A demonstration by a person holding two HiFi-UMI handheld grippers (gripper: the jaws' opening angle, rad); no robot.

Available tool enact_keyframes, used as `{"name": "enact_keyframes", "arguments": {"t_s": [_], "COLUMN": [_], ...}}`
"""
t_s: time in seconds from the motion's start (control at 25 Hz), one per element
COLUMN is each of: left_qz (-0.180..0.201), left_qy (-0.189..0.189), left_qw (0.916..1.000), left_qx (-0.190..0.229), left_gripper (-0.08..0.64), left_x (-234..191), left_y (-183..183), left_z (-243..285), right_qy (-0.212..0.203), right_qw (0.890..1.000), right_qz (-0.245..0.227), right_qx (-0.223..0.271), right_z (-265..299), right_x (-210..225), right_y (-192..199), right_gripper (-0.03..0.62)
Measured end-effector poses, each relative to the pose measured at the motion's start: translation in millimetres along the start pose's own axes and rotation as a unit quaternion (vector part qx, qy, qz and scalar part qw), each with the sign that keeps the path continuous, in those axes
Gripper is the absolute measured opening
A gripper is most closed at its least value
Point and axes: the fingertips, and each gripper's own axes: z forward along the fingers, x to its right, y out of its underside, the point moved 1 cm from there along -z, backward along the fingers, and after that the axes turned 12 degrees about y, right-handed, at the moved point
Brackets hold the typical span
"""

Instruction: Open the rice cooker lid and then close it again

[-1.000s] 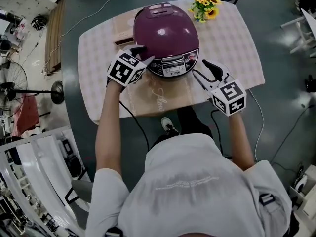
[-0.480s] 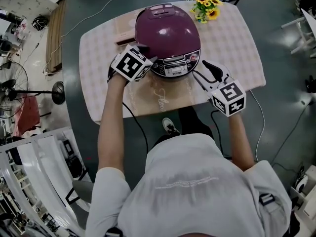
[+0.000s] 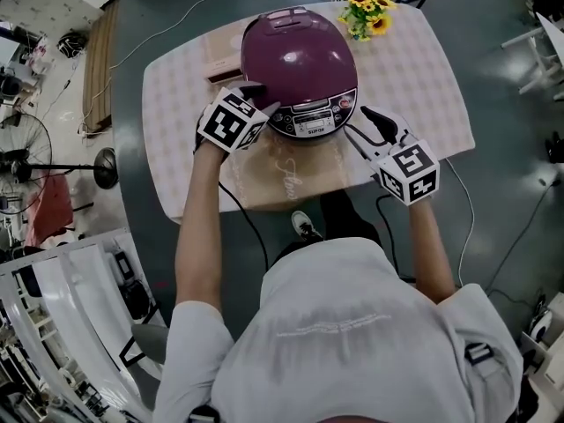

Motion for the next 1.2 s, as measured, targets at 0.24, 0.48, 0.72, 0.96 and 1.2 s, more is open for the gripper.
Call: {"name": "enact_keyframes", "arguments": {"t_s": [0.24, 0.48, 0.72, 0.96, 1.2], "left_qz": [-0.019, -0.072, -0.055, -0.022, 0.006], "left_qy": [-0.002, -0.057, -0.12, -0.156, -0.179], "left_qw": [0.9909, 0.9712, 0.9577, 0.9457, 0.9361], "left_qx": [0.133, 0.22, 0.256, 0.284, 0.303], "left_gripper": [0.176, 0.13, 0.038, 0.015, 0.015], "left_x": [-7.3, -15.0, 7.8, 41.4, 74.7], "left_y": [2.9, 16.3, 7.6, -4.6, -15.4], "left_z": [-3.4, -24.1, -60.5, -97.1, -130.2], "right_qy": [0.025, 0.068, 0.109, 0.13, 0.137], "right_qw": [1.0, 0.996, 0.99, 0.984, 0.979], "right_qz": [-0.001, -0.034, -0.045, -0.047, -0.047], "right_qx": [0.014, 0.05, 0.083, 0.117, 0.141], "right_z": [-4.4, -27.4, -60.0, -85.9, -104.6], "right_x": [13.8, 20.3, 27.6, 25.2, 22.1], "right_y": [-11.4, -40.9, -66.5, -82.4, -94.6], "right_gripper": [0.215, 0.206, 0.192, 0.161, 0.07]}}
